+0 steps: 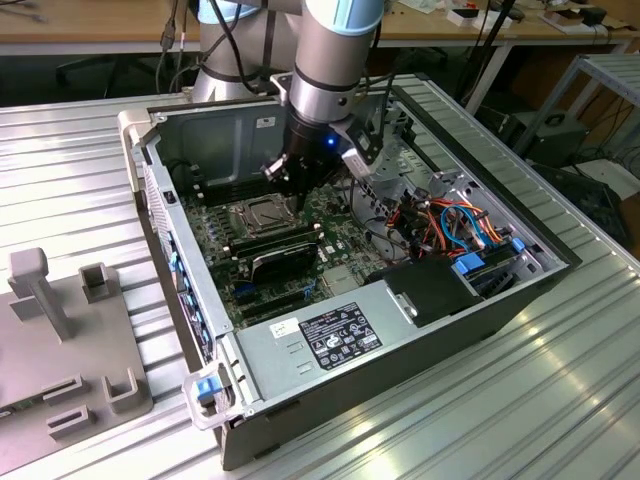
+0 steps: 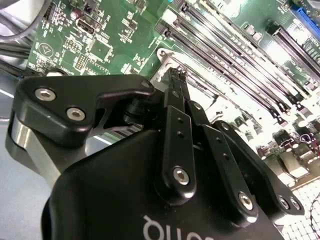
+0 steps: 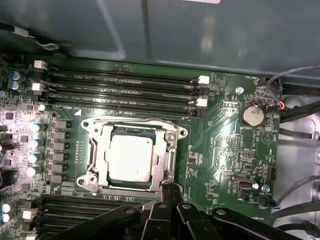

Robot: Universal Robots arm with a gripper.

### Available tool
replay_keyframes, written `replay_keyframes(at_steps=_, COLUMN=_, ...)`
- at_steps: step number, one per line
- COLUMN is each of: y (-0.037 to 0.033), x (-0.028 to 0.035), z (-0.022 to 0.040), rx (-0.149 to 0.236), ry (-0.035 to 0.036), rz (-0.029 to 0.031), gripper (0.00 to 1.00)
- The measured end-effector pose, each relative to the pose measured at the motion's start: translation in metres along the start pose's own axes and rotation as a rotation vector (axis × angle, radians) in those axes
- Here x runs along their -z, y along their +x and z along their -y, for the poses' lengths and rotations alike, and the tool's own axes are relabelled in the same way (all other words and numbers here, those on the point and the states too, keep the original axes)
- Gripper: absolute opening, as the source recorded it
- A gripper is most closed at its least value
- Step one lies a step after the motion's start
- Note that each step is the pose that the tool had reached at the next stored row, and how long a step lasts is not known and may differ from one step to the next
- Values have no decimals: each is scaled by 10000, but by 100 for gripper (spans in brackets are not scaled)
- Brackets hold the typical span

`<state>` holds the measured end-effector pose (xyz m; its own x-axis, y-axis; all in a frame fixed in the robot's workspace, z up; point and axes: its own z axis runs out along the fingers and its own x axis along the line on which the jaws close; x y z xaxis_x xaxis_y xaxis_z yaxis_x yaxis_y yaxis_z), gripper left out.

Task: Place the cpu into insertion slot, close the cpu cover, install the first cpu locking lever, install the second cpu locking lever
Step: 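Install the second cpu locking lever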

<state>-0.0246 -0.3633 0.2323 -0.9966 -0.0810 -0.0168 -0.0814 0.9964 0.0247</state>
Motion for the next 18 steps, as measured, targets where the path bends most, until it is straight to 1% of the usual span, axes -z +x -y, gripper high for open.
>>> replay_keyframes(at_steps=3, y=16, x=0, z=68, rx=8, ry=1, rz=0, gripper=11)
replay_keyframes(at_steps=5, y=42, x=-10, z=74, rx=21, ry=-1, rz=0, gripper=11)
replay_keyframes(at_steps=7, y=83, x=-20, z=81, rx=31, ry=0, rz=-2, gripper=11)
replay_keyframes(at_steps=8, y=113, x=-26, z=109, rx=33, ry=-1, rz=-1, gripper=11)
replay_keyframes(at_steps=10, y=139, x=-32, z=137, rx=37, ry=-1, rz=-1, gripper=11)
replay_keyframes(at_steps=13, y=200, x=-54, z=139, rx=38, ry=-2, rz=-1, gripper=11)
replay_keyframes(at_steps=14, y=229, x=-70, z=137, rx=38, ry=-1, rz=0, gripper=11)
replay_keyframes(at_steps=16, y=264, x=-94, z=135, rx=39, ry=-1, rz=-1, gripper=11)
replay_keyframes(at_steps=18, y=329, x=-143, z=131, rx=38, ry=-1, rz=-3, gripper=11)
